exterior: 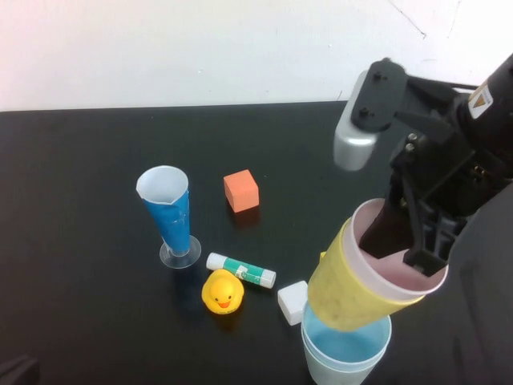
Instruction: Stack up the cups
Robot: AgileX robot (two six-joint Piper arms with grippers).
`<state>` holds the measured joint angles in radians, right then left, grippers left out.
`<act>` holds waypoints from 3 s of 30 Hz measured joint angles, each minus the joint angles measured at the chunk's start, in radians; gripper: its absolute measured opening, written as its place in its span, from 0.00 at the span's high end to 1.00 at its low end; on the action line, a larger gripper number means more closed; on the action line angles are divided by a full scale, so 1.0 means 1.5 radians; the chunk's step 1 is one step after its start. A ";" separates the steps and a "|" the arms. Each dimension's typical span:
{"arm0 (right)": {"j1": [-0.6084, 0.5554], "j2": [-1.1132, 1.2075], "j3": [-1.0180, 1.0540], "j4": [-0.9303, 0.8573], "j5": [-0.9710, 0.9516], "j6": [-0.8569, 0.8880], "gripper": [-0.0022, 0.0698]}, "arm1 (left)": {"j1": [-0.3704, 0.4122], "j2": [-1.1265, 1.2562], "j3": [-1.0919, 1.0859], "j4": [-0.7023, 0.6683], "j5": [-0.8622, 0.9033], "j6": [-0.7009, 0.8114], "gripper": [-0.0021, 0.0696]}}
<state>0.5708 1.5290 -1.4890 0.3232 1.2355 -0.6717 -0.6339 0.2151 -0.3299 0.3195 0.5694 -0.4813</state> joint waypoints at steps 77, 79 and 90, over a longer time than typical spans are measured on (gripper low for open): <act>0.041 -0.826 0.669 -0.336 -0.367 0.251 0.97 | 0.000 0.000 0.000 -0.007 0.047 0.000 0.97; 0.041 -0.837 0.673 -0.342 -0.389 0.275 0.97 | 0.000 0.000 0.000 -0.007 0.047 0.000 0.97; -0.078 -0.934 0.803 -0.355 -0.516 0.356 0.97 | 0.000 0.000 0.000 -0.009 0.047 0.000 0.97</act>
<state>0.4535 0.1276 -0.2848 -0.2089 0.4622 -0.1382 -0.6339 0.2151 -0.3299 0.3055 0.6397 -0.4813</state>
